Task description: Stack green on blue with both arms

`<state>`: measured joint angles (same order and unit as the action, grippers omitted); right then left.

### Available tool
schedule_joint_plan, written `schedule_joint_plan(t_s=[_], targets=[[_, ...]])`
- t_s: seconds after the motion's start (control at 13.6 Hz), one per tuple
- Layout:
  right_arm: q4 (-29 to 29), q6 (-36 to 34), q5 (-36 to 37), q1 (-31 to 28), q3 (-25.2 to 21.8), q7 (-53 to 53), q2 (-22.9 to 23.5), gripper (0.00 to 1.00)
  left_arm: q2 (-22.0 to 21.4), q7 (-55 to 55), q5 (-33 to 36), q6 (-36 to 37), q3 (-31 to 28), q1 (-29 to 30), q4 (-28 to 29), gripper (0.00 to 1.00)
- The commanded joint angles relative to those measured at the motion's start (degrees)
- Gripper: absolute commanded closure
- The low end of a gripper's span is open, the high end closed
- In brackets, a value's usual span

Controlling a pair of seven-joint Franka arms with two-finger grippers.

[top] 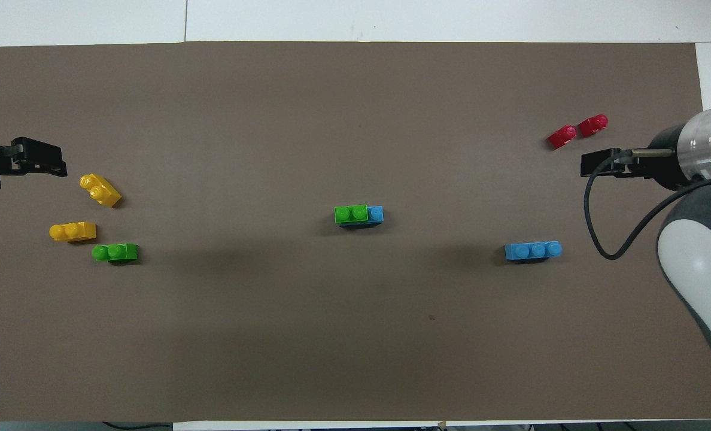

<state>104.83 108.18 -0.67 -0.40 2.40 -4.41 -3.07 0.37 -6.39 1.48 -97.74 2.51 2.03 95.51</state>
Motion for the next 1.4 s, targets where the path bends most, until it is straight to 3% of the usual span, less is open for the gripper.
schedule_joint_plan(t_s=[0.0,0.3,1.33], targets=[[-2.2,-4.2,0.3,-1.6,0.5,5.0,0.0,0.0,1.8,5.4,-0.7,6.0,0.4,1.4,-4.3,0.0],[-4.6,-10.0,1.2,-1.8,0.5,5.9,0.3,0.0,1.9,8.8,-0.2,9.6,0.4,1.3,-5.1,0.0],[-8.5,-14.0,2.9,-1.9,0.5,7.7,2.3,0.03,2.7,8.8,-3.3,10.3,0.6,1.4,-6.7,0.0]])
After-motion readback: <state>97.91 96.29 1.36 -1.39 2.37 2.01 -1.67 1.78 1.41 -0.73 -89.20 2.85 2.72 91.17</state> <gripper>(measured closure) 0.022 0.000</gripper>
